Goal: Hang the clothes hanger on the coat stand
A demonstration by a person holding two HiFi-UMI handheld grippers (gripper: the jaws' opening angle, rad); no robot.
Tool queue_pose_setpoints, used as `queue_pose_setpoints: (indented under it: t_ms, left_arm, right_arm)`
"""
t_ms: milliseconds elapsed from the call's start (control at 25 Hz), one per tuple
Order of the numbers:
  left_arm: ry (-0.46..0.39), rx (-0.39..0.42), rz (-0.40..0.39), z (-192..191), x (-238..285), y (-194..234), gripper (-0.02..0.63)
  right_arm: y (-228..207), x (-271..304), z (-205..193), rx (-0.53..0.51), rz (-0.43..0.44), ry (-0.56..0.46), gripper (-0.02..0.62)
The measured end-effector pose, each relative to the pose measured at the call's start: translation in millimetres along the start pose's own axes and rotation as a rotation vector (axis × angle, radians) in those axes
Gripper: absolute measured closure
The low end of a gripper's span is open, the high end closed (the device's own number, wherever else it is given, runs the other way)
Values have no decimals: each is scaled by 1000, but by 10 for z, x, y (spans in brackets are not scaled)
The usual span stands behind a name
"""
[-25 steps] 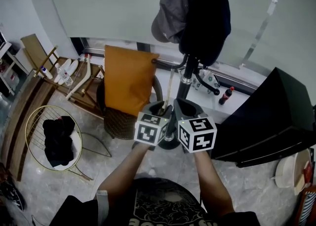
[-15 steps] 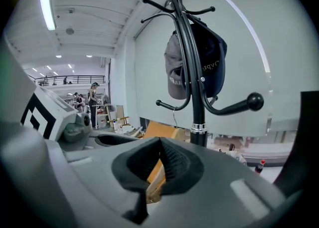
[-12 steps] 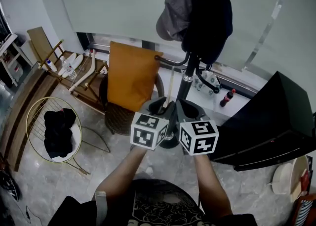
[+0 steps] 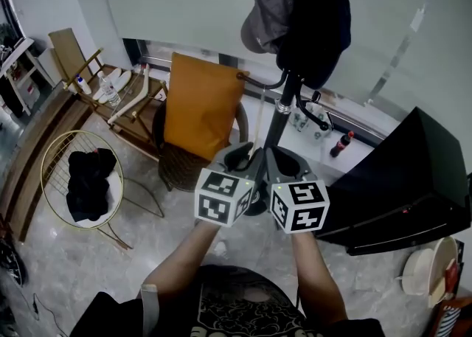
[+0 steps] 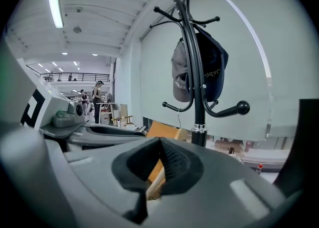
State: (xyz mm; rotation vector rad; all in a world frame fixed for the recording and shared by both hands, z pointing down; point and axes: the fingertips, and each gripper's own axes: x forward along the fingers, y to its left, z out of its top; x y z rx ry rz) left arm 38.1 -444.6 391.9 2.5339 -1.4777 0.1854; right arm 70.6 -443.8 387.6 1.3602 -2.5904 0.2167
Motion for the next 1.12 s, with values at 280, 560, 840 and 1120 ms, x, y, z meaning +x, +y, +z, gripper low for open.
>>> queue_pose_setpoints:
  t_ms: [280, 560, 840, 1120]
  left_arm:
    - [-21, 12, 34, 20, -160, -27, 600]
    - [-22, 19, 43, 6, -247, -18, 601]
    - [-22, 18, 42, -12, -268, -5, 601]
    - [-21, 16, 41, -23, -294, 18, 601]
  right_arm:
    - [138, -99, 10, -22, 25, -22, 595]
    - [222, -150, 13, -26, 23, -36, 595]
    - [256, -154, 4, -31, 19, -32, 595]
    - [290, -149, -2, -34, 17, -29, 595]
